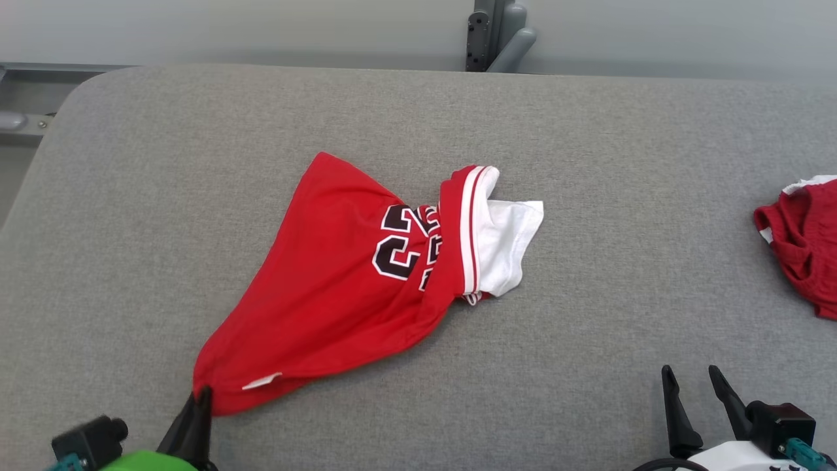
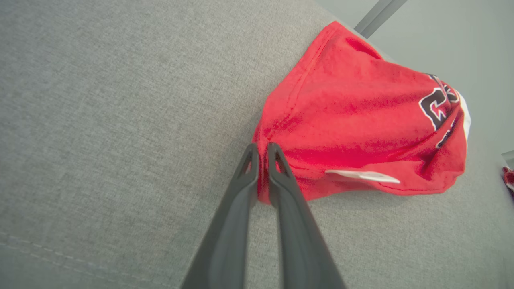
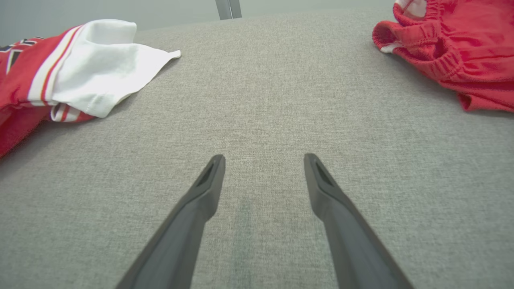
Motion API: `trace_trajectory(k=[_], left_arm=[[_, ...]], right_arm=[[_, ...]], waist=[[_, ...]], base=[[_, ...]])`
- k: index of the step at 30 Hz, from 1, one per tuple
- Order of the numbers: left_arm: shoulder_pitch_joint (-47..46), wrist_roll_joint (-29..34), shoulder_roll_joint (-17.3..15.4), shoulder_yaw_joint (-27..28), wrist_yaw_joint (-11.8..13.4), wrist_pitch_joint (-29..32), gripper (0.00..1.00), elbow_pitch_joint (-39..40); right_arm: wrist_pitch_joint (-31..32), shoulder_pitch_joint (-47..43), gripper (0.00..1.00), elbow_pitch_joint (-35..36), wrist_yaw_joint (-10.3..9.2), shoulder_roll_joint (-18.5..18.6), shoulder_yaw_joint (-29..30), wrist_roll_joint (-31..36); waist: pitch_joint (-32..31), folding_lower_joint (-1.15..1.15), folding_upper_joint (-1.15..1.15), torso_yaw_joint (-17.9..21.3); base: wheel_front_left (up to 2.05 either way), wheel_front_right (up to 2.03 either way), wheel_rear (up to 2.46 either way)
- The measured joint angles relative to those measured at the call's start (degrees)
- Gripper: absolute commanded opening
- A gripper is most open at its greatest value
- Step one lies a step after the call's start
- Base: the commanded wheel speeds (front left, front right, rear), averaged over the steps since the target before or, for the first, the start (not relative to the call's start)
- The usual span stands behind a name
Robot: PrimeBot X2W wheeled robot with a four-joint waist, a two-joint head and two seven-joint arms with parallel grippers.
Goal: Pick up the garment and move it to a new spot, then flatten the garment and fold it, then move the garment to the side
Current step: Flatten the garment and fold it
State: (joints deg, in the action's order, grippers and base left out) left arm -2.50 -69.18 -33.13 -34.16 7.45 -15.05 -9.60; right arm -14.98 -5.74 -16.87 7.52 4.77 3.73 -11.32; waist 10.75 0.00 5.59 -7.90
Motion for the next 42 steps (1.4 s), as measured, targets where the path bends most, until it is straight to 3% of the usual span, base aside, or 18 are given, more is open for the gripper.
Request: trace_trajectory(k=[2,4,9,11,13,17,21,24,30,38,40,42], left_arm=[[1.9,0.7,1.5,1.1,-1.2,0.0,1.0,-1.7],[3.6,0.5,1.7,1.2,-0.4,0.1,1.0,-3.8],[5.1,-1.2,-1.7,4.8,6.6,1.8,1.0,-5.2],[4.2,1.9,-4.7,9.0,11.0,0.7,1.0,-1.6],[1.8,5.4,-5.3,9.3,12.9,0.4,1.0,2.7],[-6.3,12.6,-4.8,3.6,15.1,3.3,1.0,10.8],[-17.8,17.9,0.1,-4.4,15.3,10.6,1.0,12.0],[-26.0,21.1,4.6,-9.2,14.2,15.4,1.0,8.3],[-40.6,26.3,12.5,-18.1,9.0,25.0,1.0,-4.6],[-50.7,30.0,16.0,-25.2,1.5,33.7,0.99,-22.7],[-51.5,30.0,16.4,-26.0,0.2,35.0,0.67,-26.2],[-52.3,30.4,16.5,-26.5,-0.3,35.2,0.55,-28.8]], right_arm=[[0.0,0.0,1.0,0.0,0.0,0.0,-0.1,0.0],[0.0,0.0,1.0,-0.1,0.0,-0.1,-0.1,0.0],[0.0,0.2,1.0,0.3,0.0,-0.3,-0.3,0.0],[0.0,0.2,1.0,0.8,0.0,-0.4,-0.1,0.0],[0.0,0.2,1.0,0.9,0.0,-0.5,-0.1,0.0],[0.0,0.6,1.0,1.0,0.0,-0.7,-0.1,-0.1],[0.0,2.2,1.0,1.2,0.0,-1.1,-0.5,-0.3],[0.0,3.6,1.0,1.3,0.0,-1.5,-1.0,-0.8],[0.0,5.2,1.0,1.3,0.0,-1.9,-1.4,-1.7],[0.0,6.7,1.0,1.0,0.0,-1.9,-1.6,-3.2],[0.0,6.7,1.0,0.8,0.0,-2.0,-2.0,-3.8],[0.0,7.0,1.0,0.6,0.0,-2.0,-2.2,-4.4]], waist=[[0.0,0.0,0.0,0.7],[-0.1,0.0,-0.01,1.6],[-0.2,0.0,-0.01,4.2],[-0.2,0.0,-0.01,6.1],[-0.1,0.0,-0.01,7.2],[0.5,0.0,-0.01,9.6],[1.5,0.0,-0.01,12.1],[2.6,0.0,-0.01,14.1],[5.3,0.0,-0.01,18.4],[9.1,0.0,-0.02,24.0],[9.7,0.0,-0.02,25.2],[10.3,0.0,-0.01,26.3]], base=[[0.0,0.0,0.0],[0.0,0.0,0.0],[0.0,0.0,0.0],[0.0,0.0,0.0],[0.0,0.0,0.0],[0.0,0.0,0.0],[0.0,0.0,0.0],[0.0,0.0,0.0],[0.0,0.0,0.0],[0.0,0.0,0.0],[0.0,0.0,0.0],[0.0,0.0,0.0]])
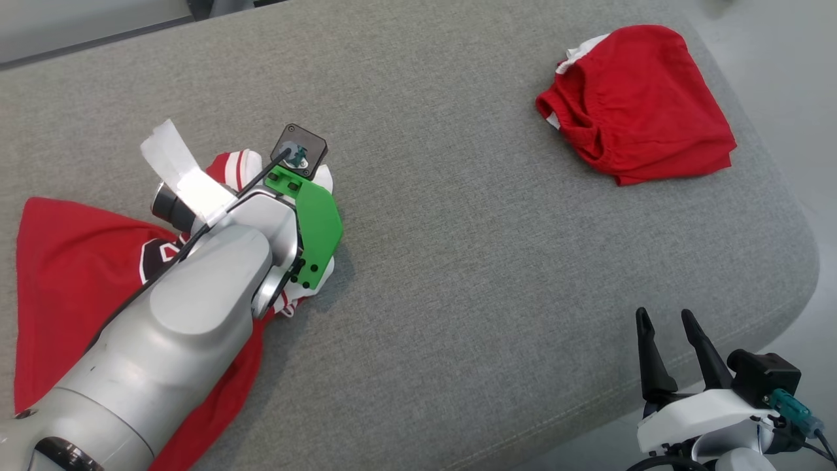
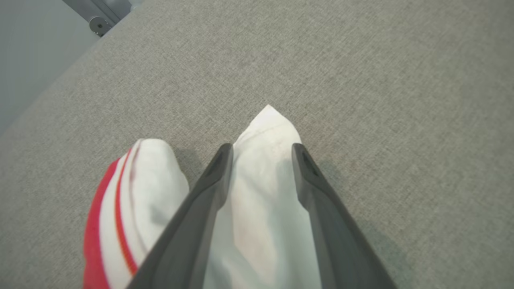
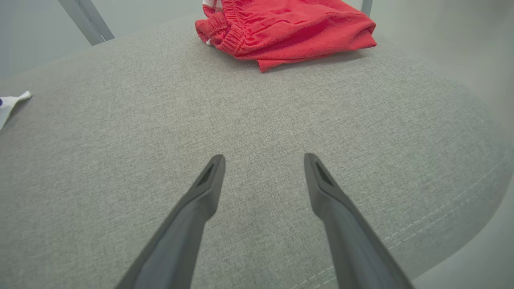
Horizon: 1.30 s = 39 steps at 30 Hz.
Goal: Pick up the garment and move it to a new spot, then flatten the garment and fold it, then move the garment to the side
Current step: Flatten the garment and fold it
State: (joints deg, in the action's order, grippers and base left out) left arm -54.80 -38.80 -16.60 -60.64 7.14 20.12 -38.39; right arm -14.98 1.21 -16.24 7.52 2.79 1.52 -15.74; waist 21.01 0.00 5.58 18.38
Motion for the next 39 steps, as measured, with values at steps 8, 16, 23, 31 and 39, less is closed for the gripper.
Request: trace_trajectory(k=[8,16,23,31,39], left_arm=[[-0.9,-0.2,1.4,-1.1,-2.6,0.4,0.16,-7.2],[-1.2,-1.0,3.9,0.5,-3.1,-6.9,0.0,-8.1],[-2.0,-4.1,11.0,2.1,-7.8,-14.8,0.0,-3.1],[-0.5,-5.4,13.5,-1.9,-10.8,-16.8,0.0,-1.3],[0.9,-9.7,13.7,-6.8,-13.2,-22.2,0.0,1.8]], right_arm=[[0.0,0.1,1.0,-0.5,0.0,0.0,-0.4,-0.7],[0.0,0.2,1.0,-0.4,0.0,0.0,-0.1,-0.3],[0.0,0.2,1.0,-0.4,0.0,0.0,0.1,0.3],[0.0,0.6,1.0,-0.8,0.0,0.0,-0.8,-0.2],[0.0,1.4,1.0,-1.2,0.0,0.0,-1.3,-1.3]], waist=[[-0.3,0.0,0.0,1.1],[-1.1,0.0,0.01,0.2],[-1.1,0.0,0.01,0.2],[-0.3,0.0,0.01,2.4],[1.6,0.0,0.01,4.7]], base=[[0.0,0.0,0.0],[0.0,0.0,0.0],[0.0,0.0,0.0],[0.0,0.0,0.0],[0.0,0.0,0.0]])
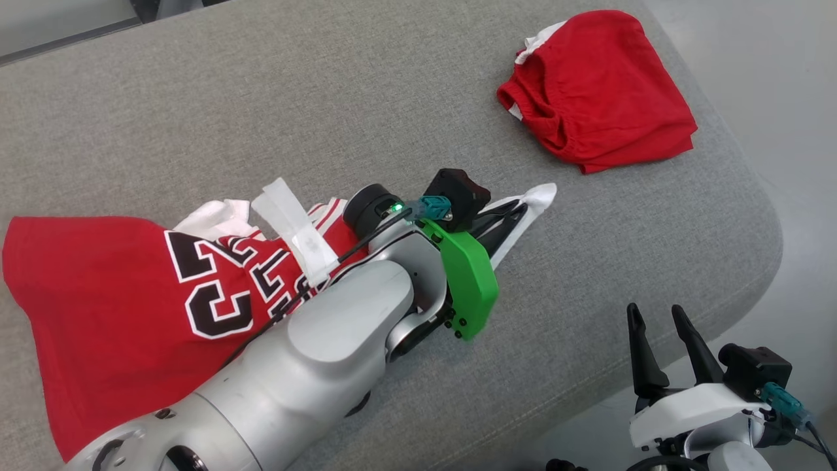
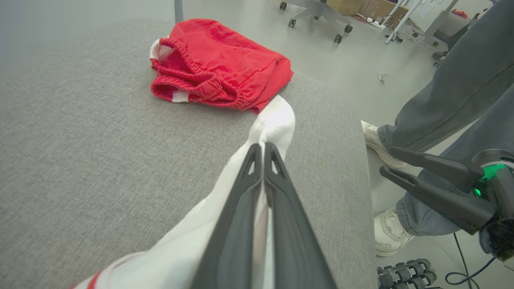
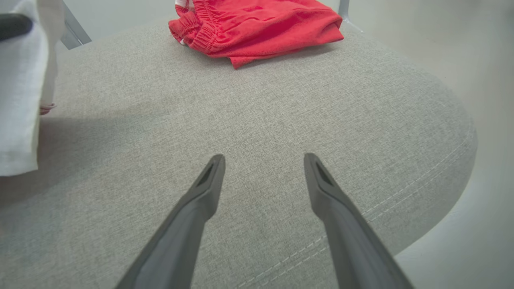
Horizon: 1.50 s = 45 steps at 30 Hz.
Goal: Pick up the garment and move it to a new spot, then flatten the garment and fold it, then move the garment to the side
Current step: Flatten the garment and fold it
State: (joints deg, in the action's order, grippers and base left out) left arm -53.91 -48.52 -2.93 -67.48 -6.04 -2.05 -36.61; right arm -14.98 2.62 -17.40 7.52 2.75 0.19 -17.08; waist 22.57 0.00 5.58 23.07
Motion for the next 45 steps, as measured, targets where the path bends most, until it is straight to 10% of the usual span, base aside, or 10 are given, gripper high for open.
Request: trace_trajectory(k=[4,7,18,23,34,45], left_arm=[[-0.7,-1.7,0.0,-0.9,0.1,-2.2,0.05,1.1],[-1.0,-2.0,0.0,-2.6,0.8,-2.6,1.0,-0.4],[2.3,-12.6,0.0,-1.2,4.6,-11.0,1.0,5.5],[3.2,-7.3,-0.8,2.9,10.7,-12.8,1.0,9.0],[33.5,9.4,-14.4,24.0,21.4,-13.1,1.0,29.3],[55.8,17.0,-16.9,38.2,18.7,-13.1,1.0,32.6]], right_arm=[[0.0,0.0,1.0,0.0,0.0,0.0,0.2,0.0],[0.0,0.1,1.0,0.0,0.0,0.0,0.3,0.1],[0.0,-0.1,1.0,0.7,0.0,0.0,1.0,1.7],[0.0,-1.1,1.0,3.3,0.0,-0.1,2.1,3.5],[0.0,-5.0,1.0,10.1,0.0,0.8,4.9,7.9],[0.0,-7.6,1.0,11.3,0.0,2.4,5.5,9.2]], waist=[[0.4,0.0,0.0,0.1],[0.3,0.0,0.0,-0.3],[-0.8,0.0,0.0,-3.3],[-2.2,0.0,0.0,-6.0],[-9.0,0.0,0.0,-11.6],[-15.0,0.0,0.01,-18.7]], base=[[0.0,0.0,0.0],[0.0,0.0,0.0],[0.0,0.0,0.0],[0.0,0.0,0.0],[0.0,0.0,0.0],[0.0,0.0,0.0]])
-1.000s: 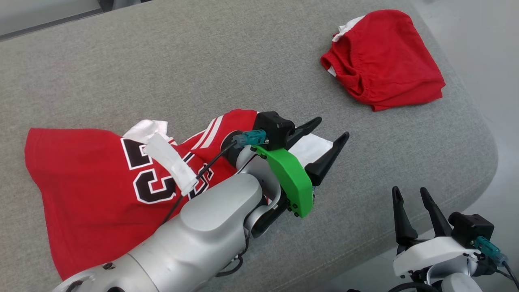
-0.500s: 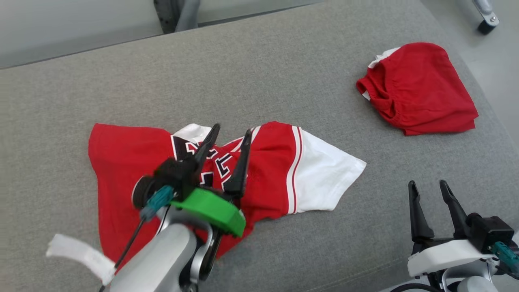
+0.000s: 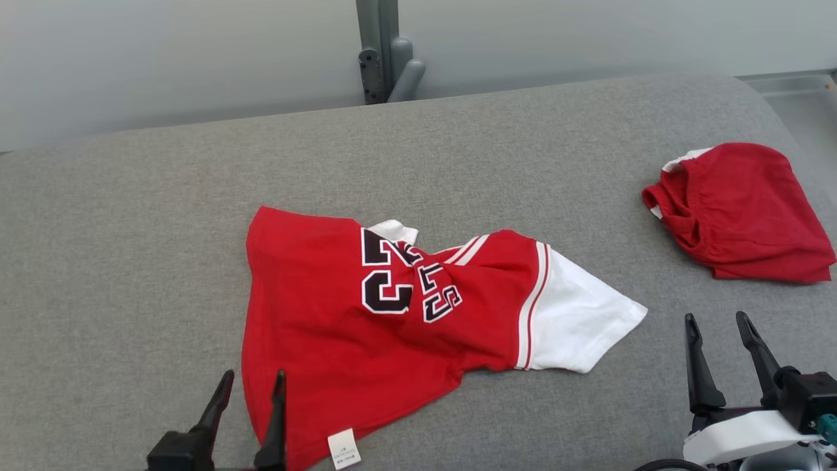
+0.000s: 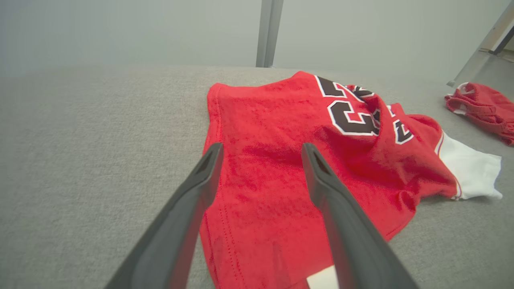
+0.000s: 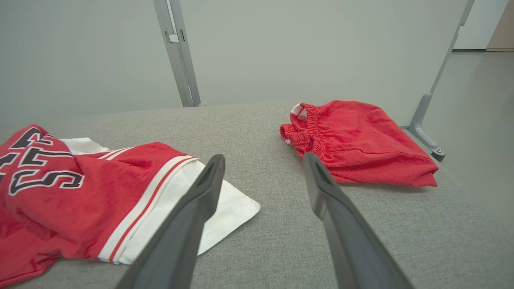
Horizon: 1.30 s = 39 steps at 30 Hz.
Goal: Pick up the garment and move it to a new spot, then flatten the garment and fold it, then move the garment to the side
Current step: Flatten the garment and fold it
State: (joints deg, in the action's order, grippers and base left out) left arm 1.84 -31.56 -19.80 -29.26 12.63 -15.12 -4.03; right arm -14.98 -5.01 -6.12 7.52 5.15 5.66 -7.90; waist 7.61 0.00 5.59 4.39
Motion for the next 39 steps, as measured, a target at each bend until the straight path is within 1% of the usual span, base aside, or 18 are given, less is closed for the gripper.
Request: trace_trajectory(k=[3,4,7,11,15,17,19,23,27,28,30,32,35,39], left_arm=[[4.5,2.4,0.3,4.5,0.2,0.0,1.0,-0.3],[6.9,3.7,0.9,6.4,0.2,0.0,1.0,-1.4],[9.4,4.6,2.8,9.6,-0.6,0.0,1.0,-1.8],[11.7,6.8,4.0,13.5,-2.9,0.0,1.0,-2.6],[13.4,9.2,4.6,16.8,-6.2,0.0,1.0,-3.0],[13.9,9.8,5.4,18.3,-8.2,0.0,1.0,-2.5],[14.3,10.9,6.2,19.4,-9.4,0.0,1.0,-2.3],[14.8,12.5,7.7,21.9,-11.2,0.0,1.0,-2.3],[14.9,14.1,9.4,23.2,-13.0,0.0,1.0,-2.9],[14.9,14.6,10.3,23.5,-13.6,0.0,1.0,-3.1],[14.9,14.7,10.9,23.5,-14.1,0.0,1.0,-3.7],[14.6,14.3,11.5,22.4,-14.8,1.3,1.0,-5.0],[12.8,14.0,12.2,20.4,-15.0,7.0,1.0,-5.6],[9.9,12.6,13.9,19.4,-13.5,13.1,1.0,-4.9]], right_arm=[[0.0,-0.4,1.0,0.0,0.0,0.2,0.9,0.0],[0.0,-1.4,1.0,-0.5,0.0,0.0,1.6,0.0],[0.0,-2.9,1.0,-1.5,0.0,0.0,2.7,0.0],[0.0,-3.2,1.0,-2.9,0.0,0.0,4.3,0.1],[0.0,-4.1,1.0,-3.8,0.0,0.1,5.4,0.7],[0.0,-4.1,1.0,-4.0,0.0,0.2,5.7,1.1],[0.0,-4.1,1.0,-4.3,0.0,0.2,5.7,1.2],[0.0,-4.1,1.0,-4.5,0.0,0.2,5.6,1.3],[0.0,-4.1,1.0,-4.6,0.0,-0.1,5.4,1.2],[0.0,-4.0,1.0,-4.7,0.0,-0.5,5.4,0.6],[0.0,-3.1,1.0,-4.8,0.0,-0.2,4.4,0.3],[0.0,-0.5,1.0,-5.4,0.0,1.2,2.7,-0.3],[0.1,3.5,1.0,-10.7,0.02,5.6,-1.9,-1.0],[5.1,9.3,1.0,-17.2,0.0,11.0,-8.2,-3.2]], waist=[[-1.2,0.0,0.0,-1.4],[-2.0,0.0,0.0,-2.4],[-3.0,0.0,0.0,-3.7],[-4.2,0.0,0.0,-5.2],[-5.3,0.0,0.0,-5.9],[-5.7,0.0,-0.01,-6.0],[-5.9,0.0,-0.01,-5.9],[-5.9,0.0,-0.01,-5.5],[-5.8,0.0,-0.01,-5.2],[-5.7,0.0,-0.01,-5.2],[-5.4,0.0,-0.01,-5.2],[-4.9,0.0,-0.01,-5.2],[-3.8,0.0,-0.01,-5.3],[-2.6,0.0,-0.01,-5.7]], base=[[0.0,0.0,0.0],[0.0,0.0,0.0],[0.0,0.0,0.0],[0.0,0.0,0.0],[0.0,0.0,0.0],[0.0,0.0,0.0],[0.0,0.0,0.0],[0.0,0.0,0.0],[0.0,0.0,0.0],[0.0,0.0,0.0],[0.0,0.0,0.0],[0.0,0.0,0.0],[0.0,0.0,0.0],[0.0,0.0,0.0]])
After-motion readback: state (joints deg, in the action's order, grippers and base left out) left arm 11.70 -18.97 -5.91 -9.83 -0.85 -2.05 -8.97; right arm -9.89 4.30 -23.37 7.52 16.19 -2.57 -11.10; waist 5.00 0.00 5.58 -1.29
